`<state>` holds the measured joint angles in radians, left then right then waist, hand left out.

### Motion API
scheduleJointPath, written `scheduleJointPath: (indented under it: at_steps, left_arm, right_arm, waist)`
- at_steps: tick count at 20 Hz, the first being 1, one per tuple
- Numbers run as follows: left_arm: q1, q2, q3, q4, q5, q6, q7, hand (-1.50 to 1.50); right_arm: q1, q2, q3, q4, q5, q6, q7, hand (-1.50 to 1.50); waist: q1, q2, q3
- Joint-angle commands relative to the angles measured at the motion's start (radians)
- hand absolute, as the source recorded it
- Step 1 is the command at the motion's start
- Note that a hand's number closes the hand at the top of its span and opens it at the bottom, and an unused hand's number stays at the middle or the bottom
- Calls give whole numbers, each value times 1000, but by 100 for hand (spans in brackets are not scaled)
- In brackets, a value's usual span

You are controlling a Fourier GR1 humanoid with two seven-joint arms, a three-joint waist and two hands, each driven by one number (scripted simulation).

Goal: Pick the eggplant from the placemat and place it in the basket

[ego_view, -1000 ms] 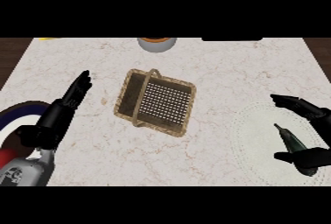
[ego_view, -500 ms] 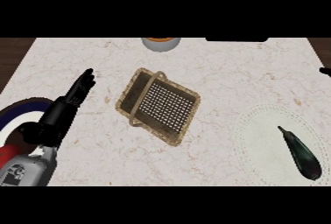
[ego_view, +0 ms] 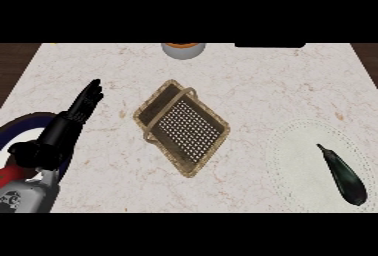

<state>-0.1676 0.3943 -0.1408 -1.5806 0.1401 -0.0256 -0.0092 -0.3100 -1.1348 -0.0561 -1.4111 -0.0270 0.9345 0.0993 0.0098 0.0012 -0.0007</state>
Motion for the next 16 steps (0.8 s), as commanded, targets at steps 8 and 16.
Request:
scheduleJointPath:
  at_steps: [8, 16]
  left_arm:
    - [47, -55, 21, -11, -75, -22, -27, 0]
    - [36, -78, 46, -22, -68, -53, 7, 0]
  right_arm:
    - [41, 81, -62, 43, 171, 16, -124, -150]
    - [171, 213, -79, 82, 295, -124, -255, -150]
  waist:
    - [-9, -2, 1]
    - [-13, -2, 2]
